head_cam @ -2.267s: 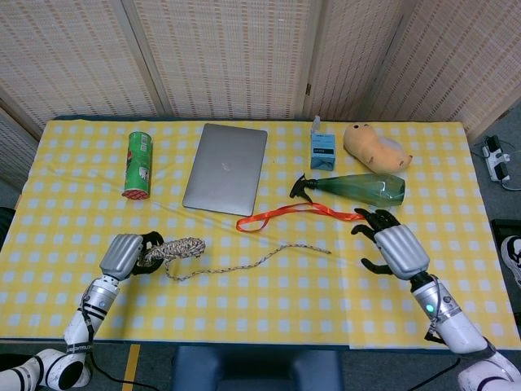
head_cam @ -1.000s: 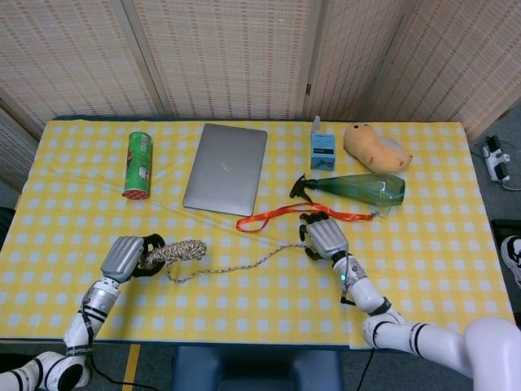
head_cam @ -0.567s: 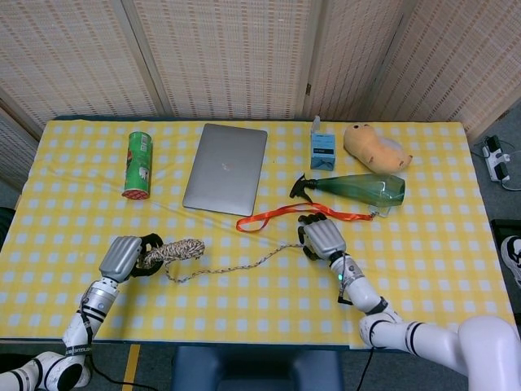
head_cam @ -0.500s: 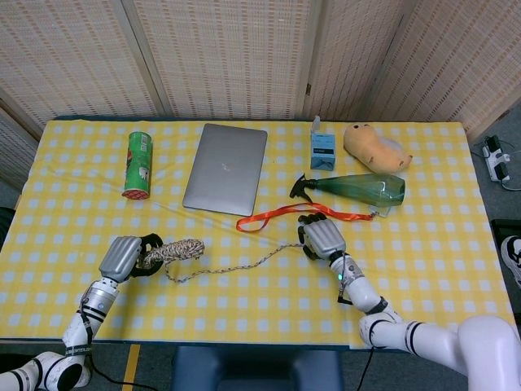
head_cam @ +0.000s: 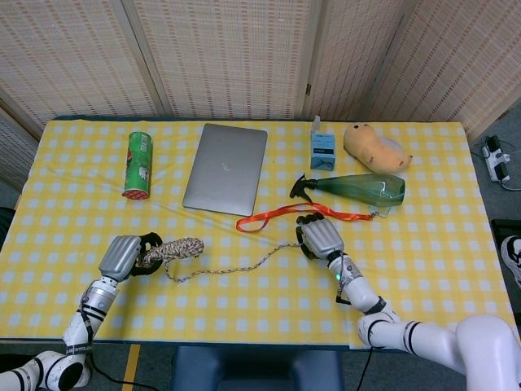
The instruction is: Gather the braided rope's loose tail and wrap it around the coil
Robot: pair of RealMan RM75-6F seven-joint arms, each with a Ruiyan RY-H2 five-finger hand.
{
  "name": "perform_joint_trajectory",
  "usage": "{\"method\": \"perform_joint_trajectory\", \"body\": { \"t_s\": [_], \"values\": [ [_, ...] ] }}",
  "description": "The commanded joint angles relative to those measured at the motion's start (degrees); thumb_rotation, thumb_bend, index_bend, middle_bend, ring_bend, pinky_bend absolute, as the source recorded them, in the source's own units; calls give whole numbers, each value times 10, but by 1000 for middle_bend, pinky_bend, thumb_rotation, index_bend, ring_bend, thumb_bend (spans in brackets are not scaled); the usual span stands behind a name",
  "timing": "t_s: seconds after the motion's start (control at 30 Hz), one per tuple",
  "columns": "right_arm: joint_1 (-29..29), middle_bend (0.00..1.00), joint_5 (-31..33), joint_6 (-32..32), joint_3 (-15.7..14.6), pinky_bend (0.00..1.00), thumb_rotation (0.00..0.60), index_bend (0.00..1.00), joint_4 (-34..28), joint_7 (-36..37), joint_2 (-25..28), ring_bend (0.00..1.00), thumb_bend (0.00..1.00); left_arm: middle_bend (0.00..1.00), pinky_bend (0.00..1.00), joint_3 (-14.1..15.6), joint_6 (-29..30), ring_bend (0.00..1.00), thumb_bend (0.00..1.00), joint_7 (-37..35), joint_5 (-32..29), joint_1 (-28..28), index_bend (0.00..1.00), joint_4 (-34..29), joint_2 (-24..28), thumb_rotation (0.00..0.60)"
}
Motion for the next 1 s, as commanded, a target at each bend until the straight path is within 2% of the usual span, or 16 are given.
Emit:
{"method": "perform_joint_trajectory", "body": {
  "t_s": [0.03, 0.4, 0.6, 0.77, 1.0],
  "values": [
    [-3, 260, -19, 14, -4, 162, 600, 601, -18, 3, 11, 211, 510, 736, 802, -5, 2, 693, 731, -4, 0, -2, 813, -3, 2, 600],
    [-25, 272, -174, 125, -20, 161, 600, 622, -198, 28, 117, 215, 510, 750, 802, -43, -13, 706, 739, -11, -33, -24, 818, -45, -1, 600],
    [-11, 272, -242, 150, -7, 159, 600, 626, -279, 24, 157, 217, 510, 755, 802, -59, -46, 712, 741, 25, -66, -48, 820, -72, -3, 600],
    [15, 268, -228, 135, 29, 159, 600, 626, -325, 3, 167, 215, 510, 757, 802, -66, -57, 714, 740, 72, -98, -62, 820, -102, -12, 600],
    [61, 265, -155, 104, 83, 159, 600, 625, -334, -45, 148, 211, 510, 759, 802, -66, -69, 717, 742, 104, -111, -83, 819, -140, -33, 600]
  ]
}}
